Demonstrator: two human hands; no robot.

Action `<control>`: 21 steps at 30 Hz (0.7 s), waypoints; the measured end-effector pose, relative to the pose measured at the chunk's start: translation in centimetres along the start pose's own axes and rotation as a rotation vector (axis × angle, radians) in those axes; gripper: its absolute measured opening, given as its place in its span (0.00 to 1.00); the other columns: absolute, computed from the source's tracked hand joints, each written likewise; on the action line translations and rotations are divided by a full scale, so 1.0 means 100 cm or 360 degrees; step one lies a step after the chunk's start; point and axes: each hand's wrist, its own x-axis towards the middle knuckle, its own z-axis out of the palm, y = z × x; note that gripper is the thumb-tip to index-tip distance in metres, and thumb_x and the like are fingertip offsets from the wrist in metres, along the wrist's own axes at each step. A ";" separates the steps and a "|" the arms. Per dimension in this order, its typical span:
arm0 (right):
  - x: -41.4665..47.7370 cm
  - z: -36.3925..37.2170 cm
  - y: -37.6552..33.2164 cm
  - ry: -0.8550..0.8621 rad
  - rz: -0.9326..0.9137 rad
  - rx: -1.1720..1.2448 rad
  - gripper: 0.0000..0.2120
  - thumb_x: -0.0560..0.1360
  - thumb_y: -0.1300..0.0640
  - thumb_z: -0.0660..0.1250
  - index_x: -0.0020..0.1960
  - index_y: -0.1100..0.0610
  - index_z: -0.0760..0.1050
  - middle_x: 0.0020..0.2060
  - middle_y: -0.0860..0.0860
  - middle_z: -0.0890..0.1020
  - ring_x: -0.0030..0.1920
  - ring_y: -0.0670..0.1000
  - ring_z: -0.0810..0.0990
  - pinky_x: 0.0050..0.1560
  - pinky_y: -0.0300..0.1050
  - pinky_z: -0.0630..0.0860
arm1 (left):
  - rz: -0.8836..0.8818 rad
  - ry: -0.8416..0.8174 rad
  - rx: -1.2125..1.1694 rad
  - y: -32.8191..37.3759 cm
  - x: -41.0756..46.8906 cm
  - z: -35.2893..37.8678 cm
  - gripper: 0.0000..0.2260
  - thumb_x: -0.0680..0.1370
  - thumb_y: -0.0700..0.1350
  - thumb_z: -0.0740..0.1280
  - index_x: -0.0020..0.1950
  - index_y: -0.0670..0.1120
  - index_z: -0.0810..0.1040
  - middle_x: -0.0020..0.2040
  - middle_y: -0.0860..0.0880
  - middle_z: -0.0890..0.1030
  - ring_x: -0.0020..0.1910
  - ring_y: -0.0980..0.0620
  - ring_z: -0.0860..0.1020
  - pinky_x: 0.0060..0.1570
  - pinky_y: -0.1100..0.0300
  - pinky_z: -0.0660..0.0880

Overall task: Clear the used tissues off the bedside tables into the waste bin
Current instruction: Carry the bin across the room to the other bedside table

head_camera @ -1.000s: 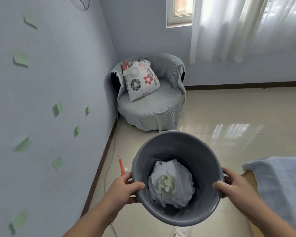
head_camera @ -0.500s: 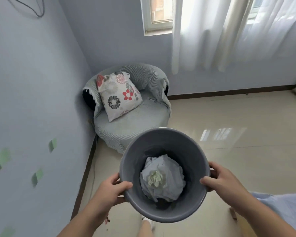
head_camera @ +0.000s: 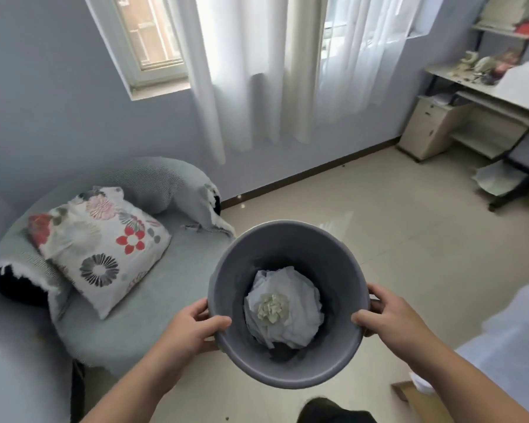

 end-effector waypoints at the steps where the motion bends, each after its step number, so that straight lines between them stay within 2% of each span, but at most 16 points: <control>1: 0.011 -0.005 -0.002 0.0031 0.0021 0.0024 0.20 0.73 0.67 0.69 0.58 0.46 0.79 0.40 0.52 0.88 0.36 0.47 0.82 0.38 0.45 0.79 | 0.0004 -0.0053 0.0036 0.015 0.017 0.002 0.13 0.78 0.36 0.74 0.60 0.49 0.86 0.54 0.46 0.90 0.49 0.46 0.89 0.40 0.56 0.86; 6: 0.083 -0.032 -0.003 0.0170 0.0124 0.0176 0.18 0.72 0.66 0.69 0.53 0.44 0.82 0.40 0.54 0.88 0.35 0.49 0.82 0.44 0.56 0.81 | 0.0027 -0.0243 0.0183 0.082 0.101 0.025 0.18 0.71 0.44 0.77 0.61 0.51 0.86 0.55 0.46 0.90 0.52 0.44 0.89 0.47 0.53 0.86; 10: 0.154 -0.053 -0.011 0.0187 0.0184 0.0292 0.19 0.65 0.57 0.70 0.51 0.37 0.82 0.42 0.53 0.89 0.37 0.51 0.83 0.45 0.55 0.81 | 0.0004 -0.0266 0.0248 0.124 0.167 0.043 0.18 0.71 0.44 0.76 0.60 0.51 0.87 0.55 0.46 0.90 0.52 0.46 0.89 0.47 0.53 0.86; 13: 0.208 -0.071 -0.028 0.0120 0.0206 0.0337 0.21 0.63 0.55 0.70 0.54 0.40 0.81 0.43 0.53 0.89 0.38 0.50 0.83 0.48 0.58 0.81 | -0.0005 -0.0219 0.0250 0.158 0.211 0.050 0.16 0.72 0.40 0.77 0.60 0.49 0.87 0.54 0.45 0.90 0.50 0.46 0.89 0.44 0.53 0.86; 16: 0.257 -0.095 -0.053 0.0075 0.0181 0.0320 0.23 0.64 0.56 0.70 0.58 0.44 0.81 0.43 0.53 0.89 0.38 0.50 0.82 0.46 0.56 0.80 | 0.0011 -0.0197 0.0278 0.192 0.251 0.057 0.14 0.77 0.36 0.74 0.60 0.48 0.87 0.54 0.43 0.90 0.50 0.46 0.89 0.46 0.51 0.86; 21: 0.321 -0.133 -0.086 0.0140 0.0146 0.0296 0.23 0.64 0.54 0.70 0.58 0.43 0.81 0.43 0.52 0.89 0.37 0.49 0.80 0.44 0.51 0.79 | 0.0065 -0.0273 0.0273 0.244 0.320 0.073 0.13 0.77 0.39 0.75 0.57 0.52 0.88 0.55 0.43 0.90 0.52 0.45 0.89 0.47 0.52 0.86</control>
